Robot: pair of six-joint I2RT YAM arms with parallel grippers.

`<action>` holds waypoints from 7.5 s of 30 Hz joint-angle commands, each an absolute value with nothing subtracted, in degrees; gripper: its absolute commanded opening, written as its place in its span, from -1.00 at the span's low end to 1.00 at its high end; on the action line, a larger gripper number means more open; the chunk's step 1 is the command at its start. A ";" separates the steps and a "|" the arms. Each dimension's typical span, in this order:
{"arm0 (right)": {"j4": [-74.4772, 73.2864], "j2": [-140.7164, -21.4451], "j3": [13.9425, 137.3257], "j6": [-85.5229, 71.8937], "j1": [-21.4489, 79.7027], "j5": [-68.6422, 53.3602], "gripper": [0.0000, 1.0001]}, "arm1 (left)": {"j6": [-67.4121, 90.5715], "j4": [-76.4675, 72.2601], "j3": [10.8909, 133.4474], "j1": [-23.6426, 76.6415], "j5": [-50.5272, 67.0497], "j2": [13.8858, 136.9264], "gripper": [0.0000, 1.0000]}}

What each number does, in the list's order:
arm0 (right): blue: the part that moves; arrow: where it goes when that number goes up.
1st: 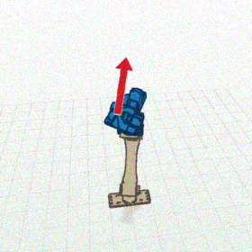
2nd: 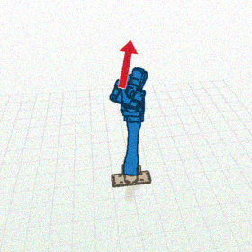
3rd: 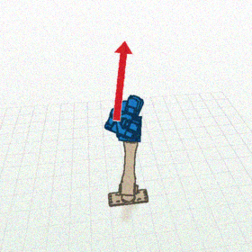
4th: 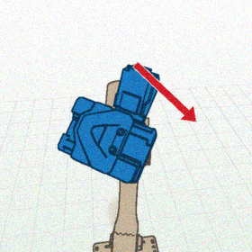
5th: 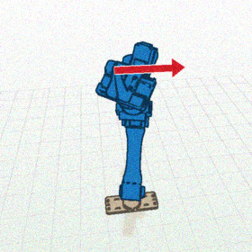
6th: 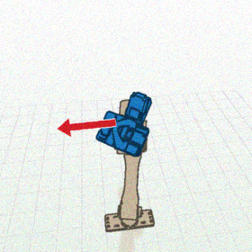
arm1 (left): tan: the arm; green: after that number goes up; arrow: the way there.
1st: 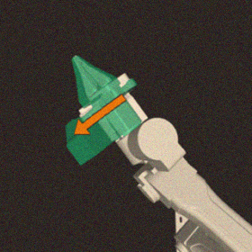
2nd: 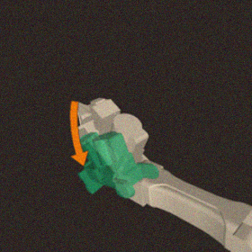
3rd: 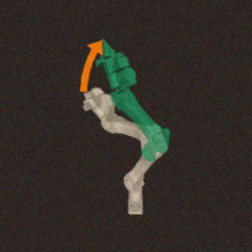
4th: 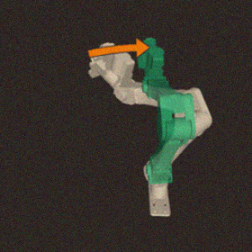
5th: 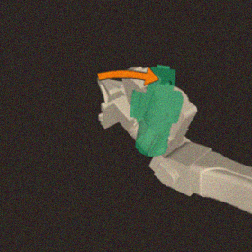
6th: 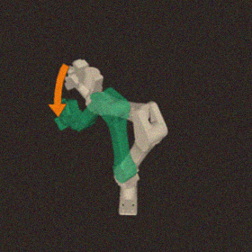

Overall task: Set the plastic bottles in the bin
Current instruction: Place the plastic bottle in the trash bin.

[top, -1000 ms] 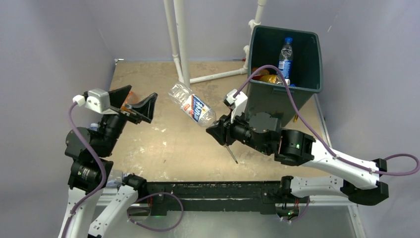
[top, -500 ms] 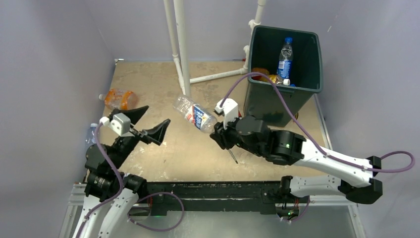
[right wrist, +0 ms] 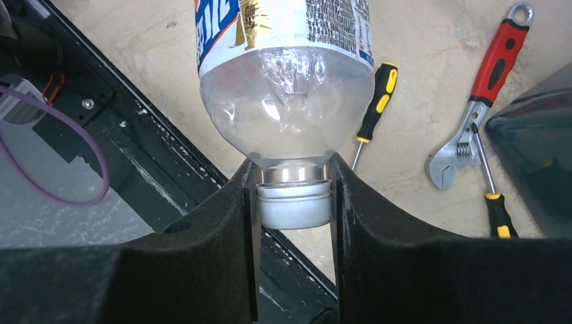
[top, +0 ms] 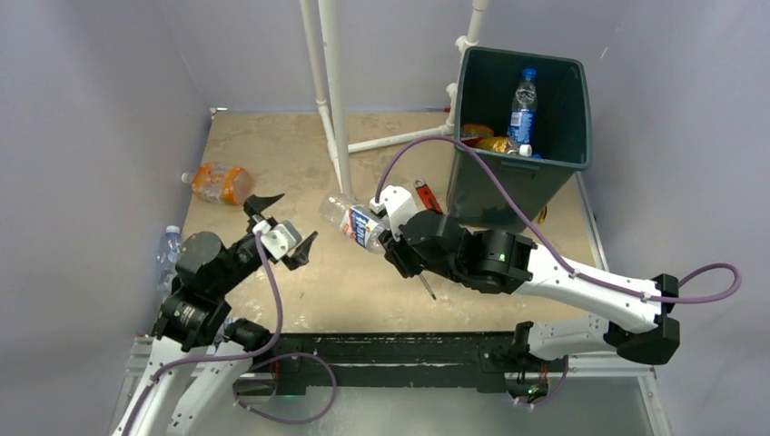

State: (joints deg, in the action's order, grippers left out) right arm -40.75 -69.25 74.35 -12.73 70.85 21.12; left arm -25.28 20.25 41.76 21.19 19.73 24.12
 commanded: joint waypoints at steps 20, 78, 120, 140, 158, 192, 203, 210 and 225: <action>-34.68 -74.58 84.63 -6.62 70.75 17.90 -1.00 | -51.87 24.95 51.58 23.89 27.53 38.11 0.98; -26.69 -71.65 91.14 -3.42 67.06 7.97 0.85 | -25.32 8.16 43.97 26.73 21.10 36.83 -0.57; 13.50 -77.46 83.62 -16.18 67.06 10.72 0.56 | 22.53 -6.58 39.58 26.74 27.99 32.88 -1.00; 6.57 -79.73 88.53 -14.80 67.06 12.11 -1.00 | 22.77 -1.67 41.95 26.72 26.97 30.82 -0.06; 8.10 -61.71 95.02 14.79 67.06 44.09 -1.00 | 23.48 7.52 41.52 26.72 -0.76 18.96 0.98; 21.18 -91.56 93.22 9.05 8.65 50.53 -1.00 | 47.79 20.16 38.10 26.72 -31.93 20.98 0.92; 6.68 -97.64 91.75 -2.60 5.72 44.12 -1.00 | 43.64 22.29 42.00 26.72 -34.55 19.78 0.86; 6.28 -94.58 89.48 -4.41 5.55 40.06 0.25 | 44.29 22.85 41.61 26.72 -33.89 20.49 0.86; 1.36 -82.20 99.47 -15.71 5.84 34.49 0.98 | 45.27 27.75 43.33 26.72 -41.65 20.51 0.87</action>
State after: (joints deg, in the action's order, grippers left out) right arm 2.90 -89.73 92.44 -6.63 5.61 39.09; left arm 44.97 24.75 40.34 27.00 -35.46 19.97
